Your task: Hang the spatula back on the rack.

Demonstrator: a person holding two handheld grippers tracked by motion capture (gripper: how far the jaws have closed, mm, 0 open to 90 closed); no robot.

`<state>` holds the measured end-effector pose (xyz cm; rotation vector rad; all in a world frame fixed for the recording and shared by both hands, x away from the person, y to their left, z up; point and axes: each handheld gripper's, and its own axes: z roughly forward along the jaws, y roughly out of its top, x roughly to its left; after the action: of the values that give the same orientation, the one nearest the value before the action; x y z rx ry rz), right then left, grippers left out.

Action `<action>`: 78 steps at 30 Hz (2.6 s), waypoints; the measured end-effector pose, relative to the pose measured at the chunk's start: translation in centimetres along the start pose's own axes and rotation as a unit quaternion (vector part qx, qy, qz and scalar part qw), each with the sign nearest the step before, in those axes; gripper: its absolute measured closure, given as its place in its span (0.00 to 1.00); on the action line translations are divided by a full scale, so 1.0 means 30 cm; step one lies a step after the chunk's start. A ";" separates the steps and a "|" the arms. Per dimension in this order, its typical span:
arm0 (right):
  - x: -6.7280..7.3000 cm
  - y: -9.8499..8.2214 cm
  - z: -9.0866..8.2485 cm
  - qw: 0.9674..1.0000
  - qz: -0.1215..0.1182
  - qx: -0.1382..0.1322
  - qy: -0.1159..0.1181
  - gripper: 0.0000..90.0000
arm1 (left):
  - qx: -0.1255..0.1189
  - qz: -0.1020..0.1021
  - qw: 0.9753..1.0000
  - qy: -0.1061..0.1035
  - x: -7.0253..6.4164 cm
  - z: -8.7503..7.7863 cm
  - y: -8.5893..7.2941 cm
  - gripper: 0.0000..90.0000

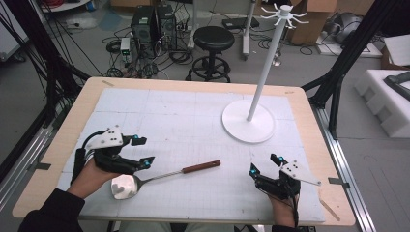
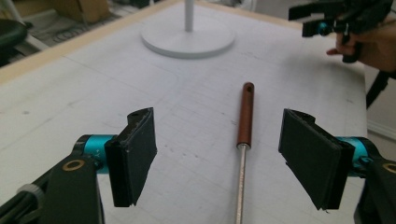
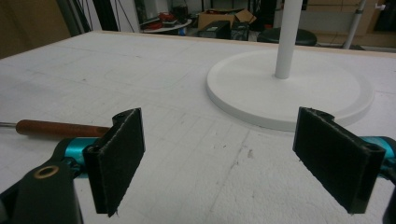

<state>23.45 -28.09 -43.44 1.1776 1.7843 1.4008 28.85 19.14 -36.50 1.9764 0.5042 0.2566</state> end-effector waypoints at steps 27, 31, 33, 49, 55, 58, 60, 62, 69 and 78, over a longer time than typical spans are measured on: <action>0.000 -0.004 0.002 1.000 0.004 0.006 0.001 0.17 | 0.233 0.024 0.972 -0.015 -0.065 0.241 -0.115 0.66; 0.002 -0.004 0.007 1.000 0.003 0.008 0.000 0.17 | 0.243 0.027 0.970 -0.007 -0.073 0.243 -0.108 0.77; 0.003 -0.004 0.006 1.000 0.005 0.008 0.001 0.17 | 0.250 0.029 0.968 -0.010 -0.077 0.246 -0.101 0.86; -0.001 -0.007 0.007 1.000 0.011 0.008 0.001 0.17 | 0.263 0.043 0.964 -0.020 -0.074 0.253 -0.089 0.94; -0.003 -0.008 0.007 1.000 0.013 0.009 0.002 0.17 | 0.233 0.023 0.972 -0.012 -0.053 0.220 -0.078 0.93; -0.006 -0.009 0.008 1.000 0.016 0.009 0.000 0.17 | 0.208 0.009 0.978 -0.006 -0.037 0.186 -0.071 0.93; -0.005 -0.009 0.008 1.000 0.016 0.008 0.001 0.17 | 0.195 0.004 0.981 -0.003 -0.026 0.163 -0.068 0.93; -0.004 -0.009 0.007 1.000 0.018 0.009 0.002 0.17 | 0.179 -0.005 0.984 0.006 -0.019 0.138 -0.067 0.93; -0.003 -0.009 0.009 1.000 0.017 0.009 0.003 0.17 | 0.119 -0.008 0.992 0.033 -0.019 0.048 -0.064 0.93; 0.000 -0.009 0.010 1.000 0.017 0.009 0.004 0.17 | 0.048 -0.028 0.997 0.058 -0.014 -0.036 -0.053 0.93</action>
<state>23.62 -27.97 -43.77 1.2187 1.7932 1.4142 27.68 20.43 -37.44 2.0451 0.6566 0.3175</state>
